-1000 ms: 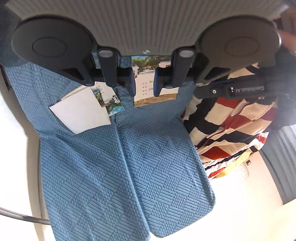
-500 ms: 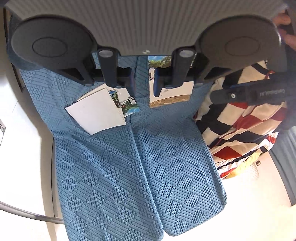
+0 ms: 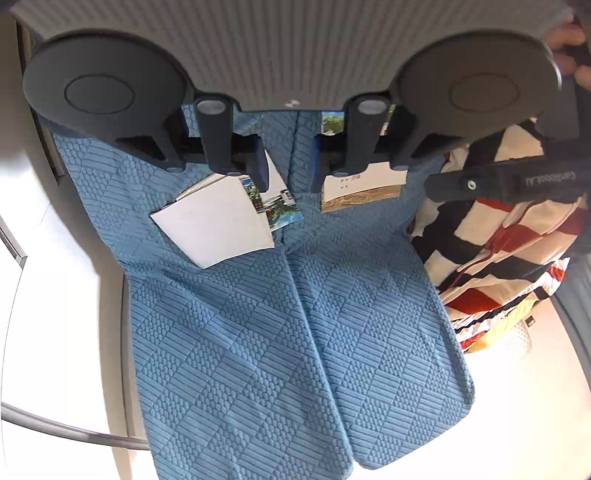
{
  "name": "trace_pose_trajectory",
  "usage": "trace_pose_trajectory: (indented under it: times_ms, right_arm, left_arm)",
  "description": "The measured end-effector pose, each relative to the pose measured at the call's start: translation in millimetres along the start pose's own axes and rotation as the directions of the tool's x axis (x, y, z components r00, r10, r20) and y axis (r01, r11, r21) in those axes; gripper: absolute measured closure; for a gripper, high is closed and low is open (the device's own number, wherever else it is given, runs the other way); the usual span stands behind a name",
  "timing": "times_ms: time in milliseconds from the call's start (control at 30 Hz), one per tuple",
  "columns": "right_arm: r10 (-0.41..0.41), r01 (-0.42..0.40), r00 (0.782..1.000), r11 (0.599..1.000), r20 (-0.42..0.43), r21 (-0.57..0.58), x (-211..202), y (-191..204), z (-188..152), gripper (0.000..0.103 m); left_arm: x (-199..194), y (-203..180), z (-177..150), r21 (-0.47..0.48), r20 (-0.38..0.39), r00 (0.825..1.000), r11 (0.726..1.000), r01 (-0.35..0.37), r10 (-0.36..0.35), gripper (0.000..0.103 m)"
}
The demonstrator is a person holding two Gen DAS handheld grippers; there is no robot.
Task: Organize objects
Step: 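Withdraw both open tools up and away from the book stack, then move both open tools down toward the white envelope beside the photo booklet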
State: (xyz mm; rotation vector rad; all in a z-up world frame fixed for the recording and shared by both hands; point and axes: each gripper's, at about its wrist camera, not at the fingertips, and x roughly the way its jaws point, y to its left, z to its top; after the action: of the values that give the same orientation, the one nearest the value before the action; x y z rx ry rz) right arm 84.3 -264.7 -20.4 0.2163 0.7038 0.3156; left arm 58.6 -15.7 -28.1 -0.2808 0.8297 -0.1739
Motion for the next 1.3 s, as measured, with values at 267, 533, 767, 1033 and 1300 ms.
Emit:
trace_pose_trajectory:
  times_ms: [267,533,767,1033,1300]
  right_arm:
    - [-0.033,0.033,0.999,0.999,-0.023,0.002,8.5,-17.4,-1.9,0.076]
    - [-0.099,0.099,0.995,0.995,-0.023,-0.003,13.3,-35.3,-2.3,0.061]
    - [-0.126,0.126,0.992,0.992,-0.02,0.023,12.1,-60.7,-2.2,0.016]
    - [-0.13,0.13,0.991,0.991,-0.021,-0.011,20.9,-70.2,-1.3,0.008]
    - [-0.148,0.149,0.988,0.988,-0.036,0.032,45.5,-84.4,-12.1,0.008]
  left_arm:
    - [16.3,-6.7,0.8,-0.012,-0.019,1.0,1.0,0.002,-0.002,0.001]
    - [34.1,-20.4,2.0,-0.007,-0.037,0.999,1.0,-0.002,0.001,0.001]
    - [52.5,-25.5,-2.5,-0.037,-0.059,0.998,0.999,-0.001,-0.002,0.001]
    - [64.3,-34.1,-1.0,-0.036,-0.052,0.999,0.999,0.006,-0.007,0.002]
    - [81.5,-36.1,-6.0,-0.046,-0.058,0.998,0.999,0.003,-0.006,0.006]
